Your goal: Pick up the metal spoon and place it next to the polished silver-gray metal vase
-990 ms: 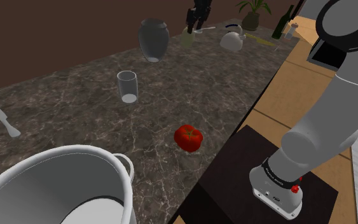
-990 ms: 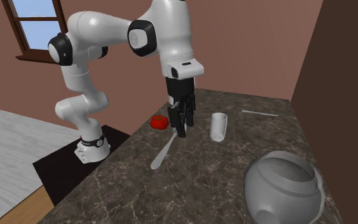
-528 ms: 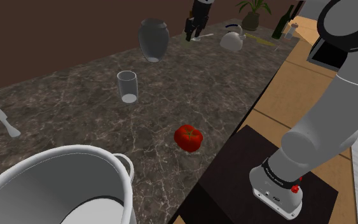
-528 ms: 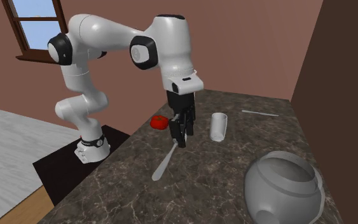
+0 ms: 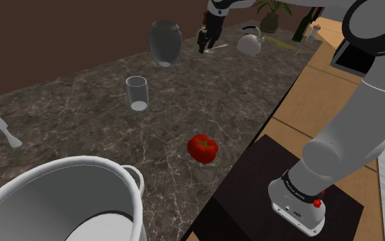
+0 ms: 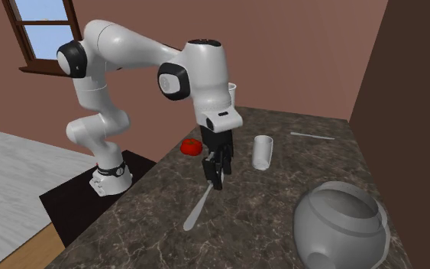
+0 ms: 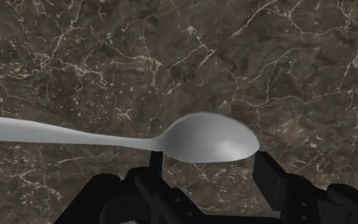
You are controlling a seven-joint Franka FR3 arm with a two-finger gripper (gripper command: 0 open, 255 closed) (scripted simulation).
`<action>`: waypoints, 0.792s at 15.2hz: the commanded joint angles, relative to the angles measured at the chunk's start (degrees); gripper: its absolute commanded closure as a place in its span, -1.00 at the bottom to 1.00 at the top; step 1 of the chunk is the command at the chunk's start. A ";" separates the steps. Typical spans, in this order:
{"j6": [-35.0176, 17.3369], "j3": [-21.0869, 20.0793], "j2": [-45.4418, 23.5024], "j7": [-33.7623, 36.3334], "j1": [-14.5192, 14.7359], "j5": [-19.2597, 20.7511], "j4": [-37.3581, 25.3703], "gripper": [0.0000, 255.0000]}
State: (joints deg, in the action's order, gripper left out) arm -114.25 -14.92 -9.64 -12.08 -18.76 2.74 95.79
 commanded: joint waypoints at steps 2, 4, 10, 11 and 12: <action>-2.40 0.04 -0.36 0.09 -0.01 0.14 2.03 1.00; -3.87 0.06 -0.57 0.15 -0.01 0.23 3.30 1.00; -8.22 0.16 -1.51 0.40 0.02 0.60 6.74 1.00; -8.93 0.18 -1.70 0.46 0.03 0.68 7.27 1.00; -9.64 0.20 -1.91 0.51 0.04 0.76 7.78 1.00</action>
State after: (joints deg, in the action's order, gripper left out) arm -123.12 -14.77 -11.43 -11.54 -18.68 3.46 102.93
